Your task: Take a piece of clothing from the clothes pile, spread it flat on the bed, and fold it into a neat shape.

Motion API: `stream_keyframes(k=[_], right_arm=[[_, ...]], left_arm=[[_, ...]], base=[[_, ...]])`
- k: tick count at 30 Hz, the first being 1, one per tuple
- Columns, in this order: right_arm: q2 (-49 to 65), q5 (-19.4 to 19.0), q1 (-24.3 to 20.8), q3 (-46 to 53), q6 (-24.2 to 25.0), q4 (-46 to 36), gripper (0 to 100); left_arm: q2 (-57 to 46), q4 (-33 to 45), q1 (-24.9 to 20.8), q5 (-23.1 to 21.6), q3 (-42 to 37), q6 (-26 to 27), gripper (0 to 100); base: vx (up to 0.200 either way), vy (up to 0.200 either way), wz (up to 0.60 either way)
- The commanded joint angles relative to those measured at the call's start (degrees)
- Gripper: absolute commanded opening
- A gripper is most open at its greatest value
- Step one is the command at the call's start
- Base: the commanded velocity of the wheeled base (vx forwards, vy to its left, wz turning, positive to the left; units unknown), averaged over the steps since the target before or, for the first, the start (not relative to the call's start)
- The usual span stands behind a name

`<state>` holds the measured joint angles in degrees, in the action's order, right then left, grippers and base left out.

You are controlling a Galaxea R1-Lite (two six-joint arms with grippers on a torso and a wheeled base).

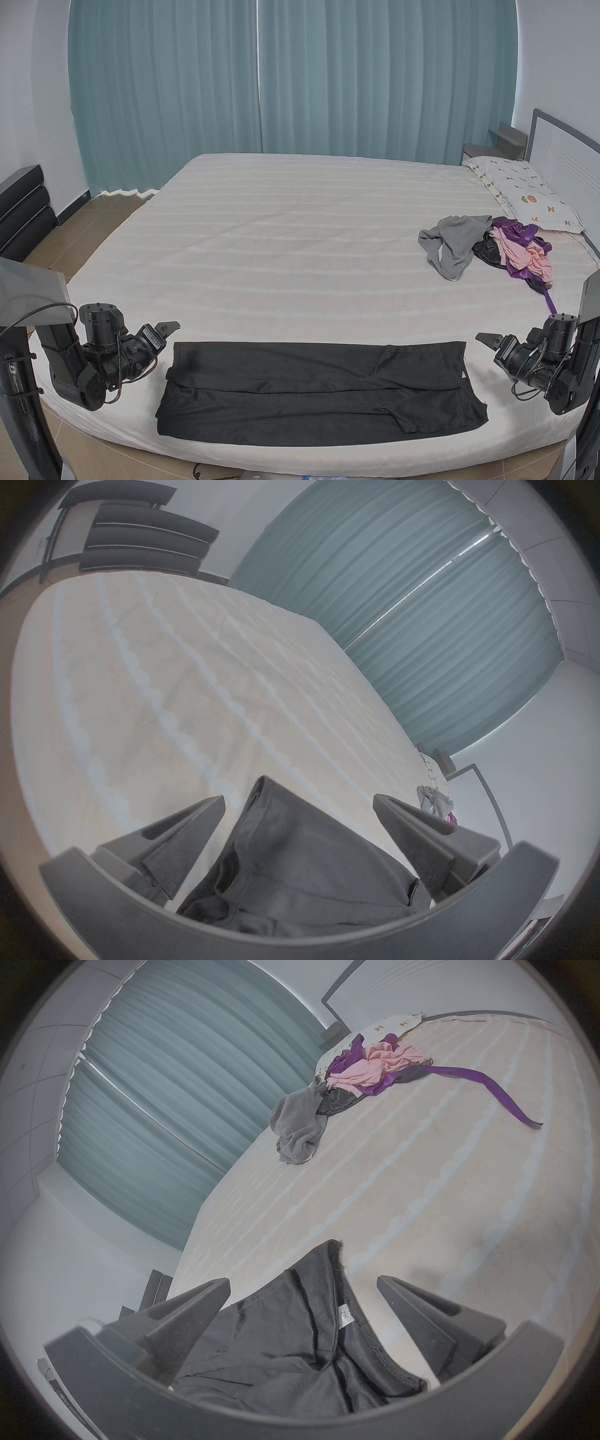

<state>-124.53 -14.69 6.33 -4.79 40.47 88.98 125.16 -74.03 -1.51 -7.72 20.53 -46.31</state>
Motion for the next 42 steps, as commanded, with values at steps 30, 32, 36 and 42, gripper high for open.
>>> stream_keyframes(k=[30, 32, 36, 42], right_arm=[[-3.5, -0.4, -1.2, -1.7, 0.2, 0.8, 100], [-3.5, -0.4, -1.2, -1.7, 0.2, 0.8, 100], [-3.5, -0.4, -1.4, -1.8, 0.1, 0.8, 100], [-2.6, -0.3, -2.6, -2.2, 0.2, 0.8, 100]], left_arm=[[6.9, 18.6, 1.2, -7.2, 18.4, 8.4, 100], [7.4, 18.6, 1.0, -7.2, 18.5, 8.4, 100], [8.6, 18.7, 0.8, -7.2, 20.2, 8.4, 100], [9.1, 18.6, 2.0, -7.2, 20.1, 8.5, 0]], base=[[0.000, 0.000, 0.00], [0.000, 0.000, 0.00], [0.000, 0.000, 0.00], [0.000, 0.000, 0.00]])
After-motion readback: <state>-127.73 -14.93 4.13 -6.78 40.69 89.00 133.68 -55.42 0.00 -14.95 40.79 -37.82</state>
